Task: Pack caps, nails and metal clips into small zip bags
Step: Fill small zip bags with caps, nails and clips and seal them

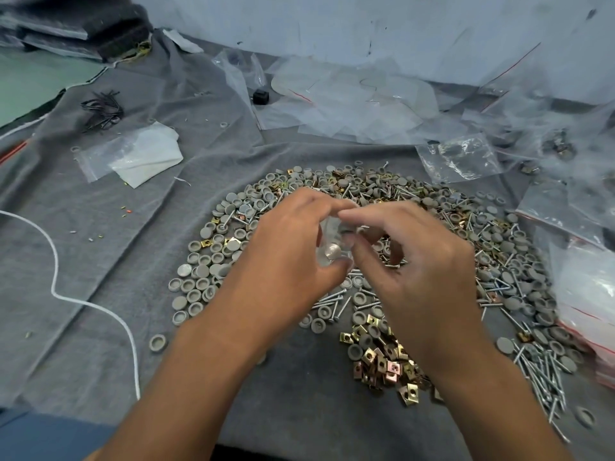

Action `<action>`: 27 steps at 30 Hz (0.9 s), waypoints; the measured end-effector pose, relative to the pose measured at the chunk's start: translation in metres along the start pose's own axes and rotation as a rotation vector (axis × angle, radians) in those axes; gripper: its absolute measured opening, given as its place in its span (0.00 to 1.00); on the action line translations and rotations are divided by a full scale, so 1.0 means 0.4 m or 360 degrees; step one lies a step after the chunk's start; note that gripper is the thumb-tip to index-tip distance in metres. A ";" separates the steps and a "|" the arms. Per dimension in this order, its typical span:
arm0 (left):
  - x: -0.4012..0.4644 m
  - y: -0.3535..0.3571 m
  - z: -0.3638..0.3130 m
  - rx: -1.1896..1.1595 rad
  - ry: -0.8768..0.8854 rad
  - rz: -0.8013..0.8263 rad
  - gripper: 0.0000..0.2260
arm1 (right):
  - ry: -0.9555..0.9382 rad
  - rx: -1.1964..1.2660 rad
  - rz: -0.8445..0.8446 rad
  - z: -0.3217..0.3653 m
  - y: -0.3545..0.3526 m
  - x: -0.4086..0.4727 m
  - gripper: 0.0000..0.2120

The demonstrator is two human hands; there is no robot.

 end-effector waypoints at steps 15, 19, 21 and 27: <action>0.007 -0.037 0.016 0.0034 -0.0105 -0.0124 0.26 | 0.0422 -0.0423 0.1283 -0.029 0.044 -0.095 0.20; 0.006 -0.034 0.013 0.0063 -0.0099 -0.0114 0.27 | 0.0227 -0.0492 0.1232 -0.019 0.063 -0.106 0.18; 0.006 -0.034 0.013 0.0060 -0.0101 -0.0115 0.27 | 0.0200 -0.0448 0.1236 -0.018 0.063 -0.106 0.15; 0.006 -0.035 0.015 0.0043 -0.0108 -0.0121 0.27 | 0.0165 -0.0319 0.1215 -0.003 0.061 -0.107 0.07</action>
Point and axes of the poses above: each hand's wrist, its own x-axis towards the middle knuckle, its own y-axis out of the palm, z = x × y, the point moved 1 cm from there along x, towards the middle knuckle, and after that the axes turned 7 degrees about -z, right-handed, at the moved point
